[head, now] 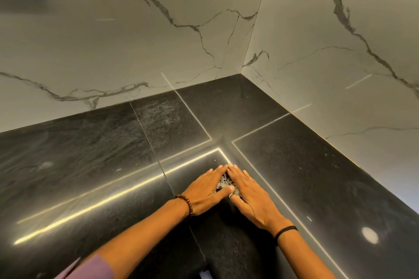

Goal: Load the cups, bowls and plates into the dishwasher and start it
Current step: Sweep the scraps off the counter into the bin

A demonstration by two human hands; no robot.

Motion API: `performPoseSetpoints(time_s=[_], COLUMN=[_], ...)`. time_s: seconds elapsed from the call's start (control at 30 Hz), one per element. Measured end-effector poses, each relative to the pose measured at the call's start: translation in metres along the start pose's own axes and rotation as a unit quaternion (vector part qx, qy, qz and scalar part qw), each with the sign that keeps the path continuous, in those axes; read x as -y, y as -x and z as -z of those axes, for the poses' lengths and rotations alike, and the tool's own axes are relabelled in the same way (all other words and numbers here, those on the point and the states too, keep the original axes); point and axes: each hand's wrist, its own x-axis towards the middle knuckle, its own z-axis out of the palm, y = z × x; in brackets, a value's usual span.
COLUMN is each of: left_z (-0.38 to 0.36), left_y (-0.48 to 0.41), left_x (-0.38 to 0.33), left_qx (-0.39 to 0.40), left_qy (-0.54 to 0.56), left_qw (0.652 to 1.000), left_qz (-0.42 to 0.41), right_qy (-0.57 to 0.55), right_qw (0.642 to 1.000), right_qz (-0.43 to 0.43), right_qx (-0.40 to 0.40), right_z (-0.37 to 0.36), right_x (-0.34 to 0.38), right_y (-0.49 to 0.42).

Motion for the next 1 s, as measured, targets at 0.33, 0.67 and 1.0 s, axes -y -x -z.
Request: performPoseSetpoints(time_s=[0.33,0.67,1.0], left_z=[-0.022,-0.029,-0.035], left_y=[0.043,0.066,0.067], left_x=[0.003,0.009,0.011], left_qx=[0.001,0.003,-0.008], left_qy=[0.011,0.049,0.001], left_qw=[1.000,0.998,1.000], left_qz=[-0.001,0.038,0.025], right_qy=[-0.037,-0.110,0.000], right_qw=[0.999,0.988,0.989], right_qz=[-0.016,-0.092,-0.137], right_qx=[0.021,-0.053,-0.054], right_z=[-0.004,-0.004,-0.033], right_x=[0.036,0.042,0.061], right_y=[0.040,0.120,0.099])
